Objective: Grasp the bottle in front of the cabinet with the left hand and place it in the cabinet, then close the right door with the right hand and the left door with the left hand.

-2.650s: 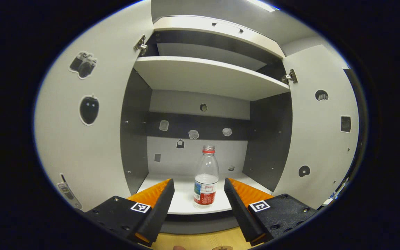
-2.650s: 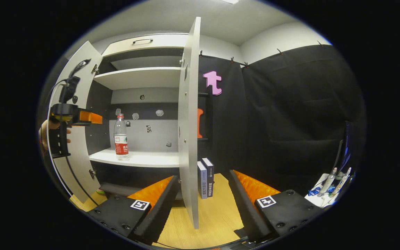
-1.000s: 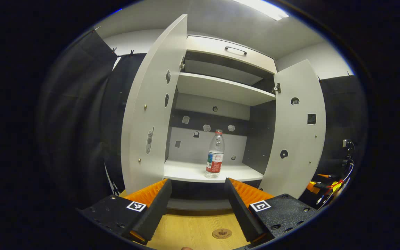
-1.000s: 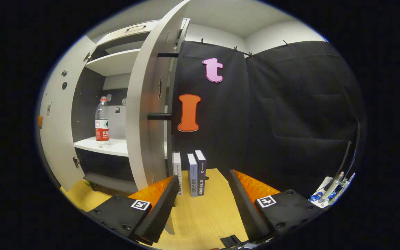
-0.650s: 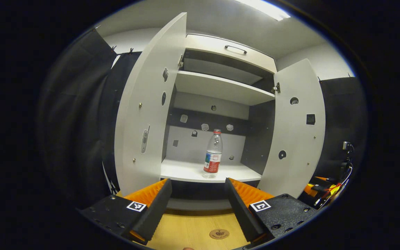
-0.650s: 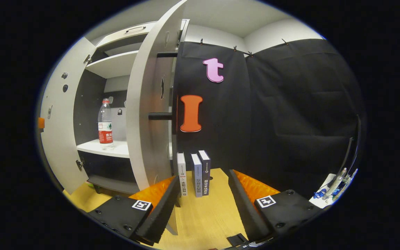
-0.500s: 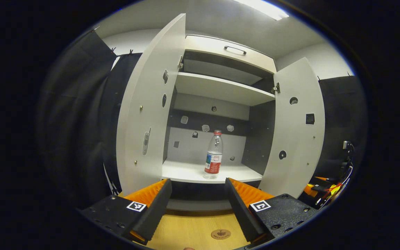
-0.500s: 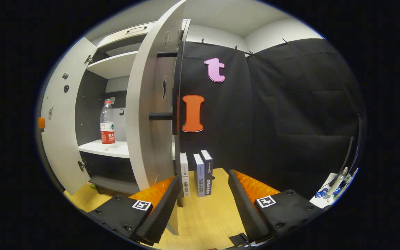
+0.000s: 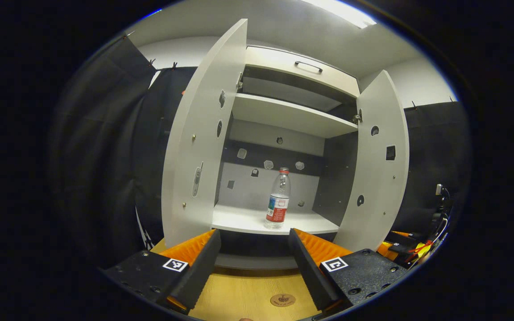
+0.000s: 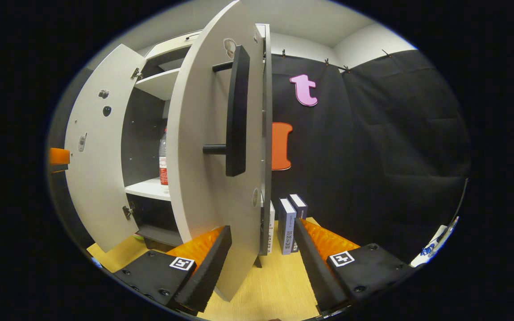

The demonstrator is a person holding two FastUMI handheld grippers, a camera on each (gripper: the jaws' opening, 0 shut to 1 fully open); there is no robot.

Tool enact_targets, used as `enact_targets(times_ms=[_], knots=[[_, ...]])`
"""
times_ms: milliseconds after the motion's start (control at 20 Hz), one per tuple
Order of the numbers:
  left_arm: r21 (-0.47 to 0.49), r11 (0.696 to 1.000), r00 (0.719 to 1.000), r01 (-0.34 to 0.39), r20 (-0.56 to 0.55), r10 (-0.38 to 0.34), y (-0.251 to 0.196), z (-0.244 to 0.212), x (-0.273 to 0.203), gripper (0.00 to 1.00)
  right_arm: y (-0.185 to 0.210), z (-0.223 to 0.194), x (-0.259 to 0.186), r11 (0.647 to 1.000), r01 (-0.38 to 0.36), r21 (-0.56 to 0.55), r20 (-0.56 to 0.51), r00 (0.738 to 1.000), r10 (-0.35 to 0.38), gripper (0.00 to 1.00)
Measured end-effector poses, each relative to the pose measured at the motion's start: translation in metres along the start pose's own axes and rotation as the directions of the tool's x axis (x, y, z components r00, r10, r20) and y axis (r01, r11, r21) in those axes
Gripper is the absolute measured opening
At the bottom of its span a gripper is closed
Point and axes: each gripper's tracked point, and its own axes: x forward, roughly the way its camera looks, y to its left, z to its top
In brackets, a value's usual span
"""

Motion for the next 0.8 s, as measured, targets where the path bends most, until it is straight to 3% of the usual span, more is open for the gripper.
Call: enact_targets(times_ms=[700,800], knots=[[0.009,0.997,0.996,-0.08,0.027,0.079,0.036,0.008,-0.019,0.9,0.085,0.007,0.054,0.988,-0.148,-0.046,0.025,0.988,0.149,0.94],[-0.001,0.996,0.996,-0.086,0.027,0.086,0.041,0.007,-0.021,0.97,0.097,0.009,0.074,0.985,-0.156,-0.07,0.032,0.987,0.158,0.94]])
